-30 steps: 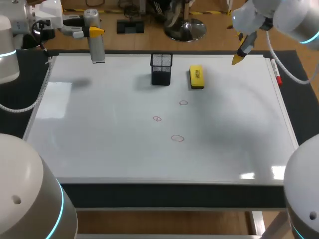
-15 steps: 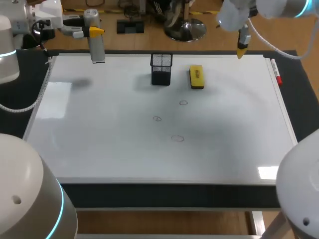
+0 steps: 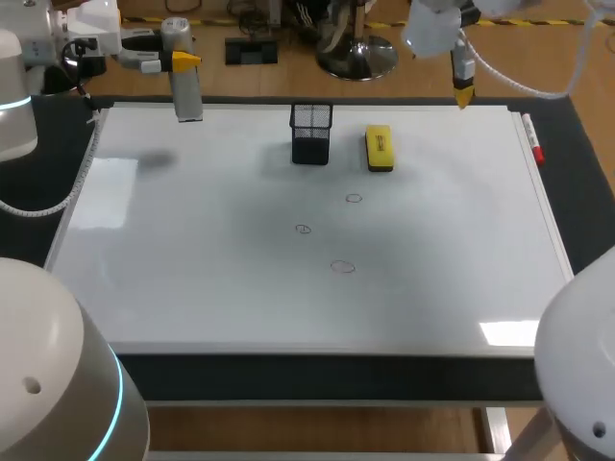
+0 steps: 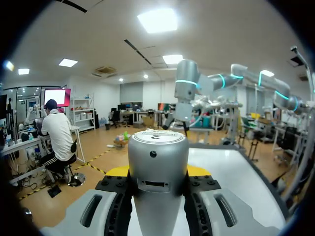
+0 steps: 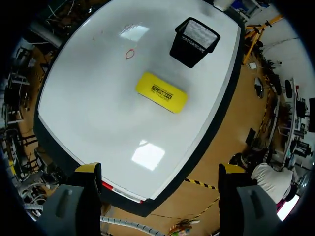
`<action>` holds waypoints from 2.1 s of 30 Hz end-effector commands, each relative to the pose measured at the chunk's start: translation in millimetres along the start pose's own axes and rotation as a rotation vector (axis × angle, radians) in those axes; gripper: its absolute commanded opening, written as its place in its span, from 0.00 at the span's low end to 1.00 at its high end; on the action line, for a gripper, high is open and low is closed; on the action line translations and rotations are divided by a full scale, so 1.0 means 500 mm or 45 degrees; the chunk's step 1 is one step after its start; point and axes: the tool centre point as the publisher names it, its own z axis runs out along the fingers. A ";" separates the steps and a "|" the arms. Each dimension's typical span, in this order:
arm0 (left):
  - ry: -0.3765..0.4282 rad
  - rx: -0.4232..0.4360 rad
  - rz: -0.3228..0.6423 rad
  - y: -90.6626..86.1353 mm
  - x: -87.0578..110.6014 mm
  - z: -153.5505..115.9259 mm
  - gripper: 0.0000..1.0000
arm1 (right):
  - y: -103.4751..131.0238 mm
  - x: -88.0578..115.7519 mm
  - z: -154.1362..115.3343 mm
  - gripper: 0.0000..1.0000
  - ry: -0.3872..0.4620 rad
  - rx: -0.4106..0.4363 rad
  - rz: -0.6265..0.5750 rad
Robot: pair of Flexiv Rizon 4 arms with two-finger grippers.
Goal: Pick up the inspection probe, press it on each red-marked spot on the whiteboard one by one, put down the probe, pick up the eraser, and wipe off all the red marks.
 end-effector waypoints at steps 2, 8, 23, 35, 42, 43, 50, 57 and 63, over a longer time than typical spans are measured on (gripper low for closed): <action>0.001 0.000 0.001 -0.002 0.000 -0.001 0.00 | 0.020 0.000 0.017 1.00 0.086 0.025 -0.234; 0.001 0.000 0.001 -0.002 0.000 -0.001 0.00 | 0.039 0.011 0.031 1.00 0.009 -0.009 -0.423; 0.001 0.000 0.001 -0.002 0.000 -0.001 0.00 | 0.120 0.002 0.073 1.00 -0.024 -0.206 -0.995; 0.001 0.000 0.001 -0.002 0.000 -0.001 0.00 | 0.167 -0.011 0.109 1.00 0.078 -0.199 -1.202; 0.001 0.000 0.001 -0.002 0.000 -0.001 0.00 | 0.180 -0.012 0.124 1.00 0.075 -0.243 -1.192; 0.001 0.000 0.001 -0.002 0.000 -0.001 0.00 | 0.180 -0.012 0.124 1.00 0.075 -0.243 -1.192; 0.001 0.000 0.001 -0.002 0.000 -0.001 0.00 | 0.180 -0.012 0.124 1.00 0.075 -0.243 -1.192; 0.001 0.000 0.001 -0.002 0.000 -0.001 0.00 | 0.180 -0.012 0.124 1.00 0.075 -0.243 -1.192; 0.001 0.000 0.001 -0.002 0.000 -0.001 0.00 | 0.180 -0.012 0.124 1.00 0.075 -0.243 -1.192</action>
